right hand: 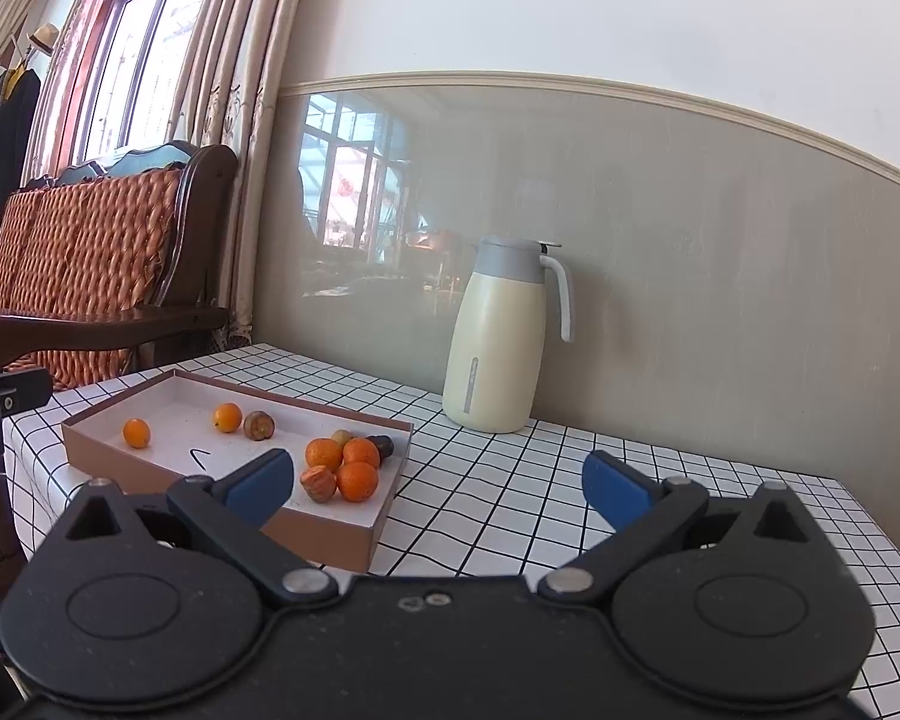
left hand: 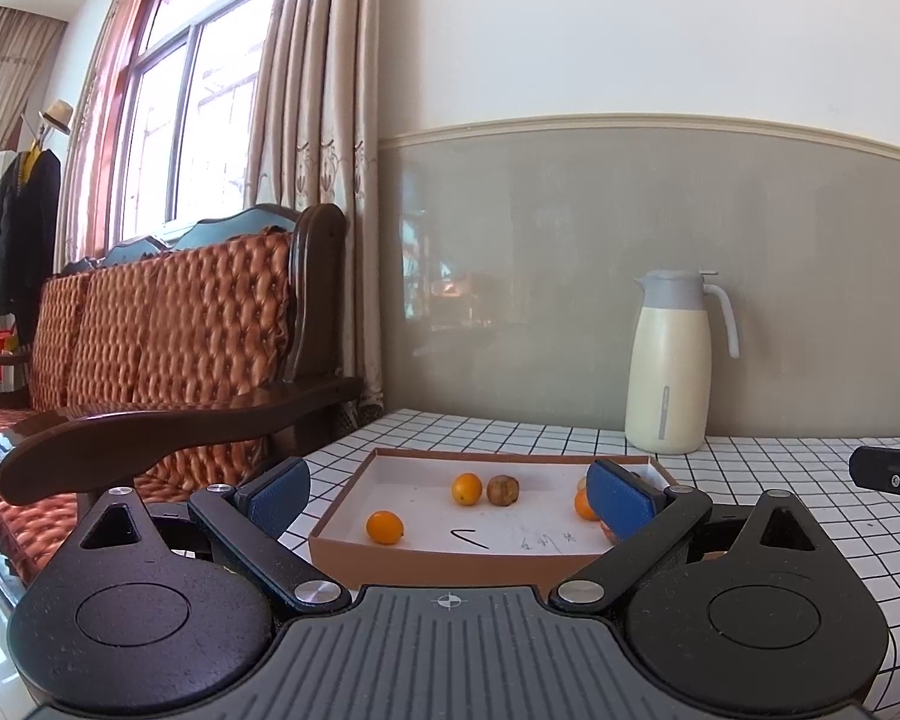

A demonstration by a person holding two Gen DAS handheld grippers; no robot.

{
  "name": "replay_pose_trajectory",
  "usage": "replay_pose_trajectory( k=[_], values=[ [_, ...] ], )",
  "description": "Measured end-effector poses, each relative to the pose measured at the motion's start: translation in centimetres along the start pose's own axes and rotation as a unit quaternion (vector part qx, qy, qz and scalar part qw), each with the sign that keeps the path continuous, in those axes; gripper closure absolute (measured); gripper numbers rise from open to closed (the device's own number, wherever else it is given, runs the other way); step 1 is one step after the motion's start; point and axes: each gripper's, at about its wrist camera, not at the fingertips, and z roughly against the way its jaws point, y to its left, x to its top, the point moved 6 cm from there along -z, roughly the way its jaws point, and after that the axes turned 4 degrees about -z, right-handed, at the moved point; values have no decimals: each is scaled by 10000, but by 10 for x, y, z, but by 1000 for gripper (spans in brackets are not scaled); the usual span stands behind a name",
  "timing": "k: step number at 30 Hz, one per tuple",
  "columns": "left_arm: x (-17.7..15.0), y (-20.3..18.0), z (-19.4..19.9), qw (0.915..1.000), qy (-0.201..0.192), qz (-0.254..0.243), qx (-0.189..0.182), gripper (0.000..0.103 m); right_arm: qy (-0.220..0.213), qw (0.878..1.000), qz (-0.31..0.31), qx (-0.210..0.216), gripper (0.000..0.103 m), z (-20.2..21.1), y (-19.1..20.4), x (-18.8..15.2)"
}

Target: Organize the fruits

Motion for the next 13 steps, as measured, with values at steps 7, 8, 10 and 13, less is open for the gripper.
replay_pose_trajectory(
  k=[7,8,10,13],
  values=[
    [1,5,4,9998,-143,126,69,5,17,10000,13,4,6,0,1,-2],
    [2,5,4,9998,-148,128,47,5,20,10000,21,8,6,0,1,-2],
    [2,4,4,9998,-166,103,-11,5,28,10000,31,6,6,0,1,-2],
    [2,0,3,9998,-153,29,-93,5,39,10000,27,10,6,0,1,-2]
  ],
)
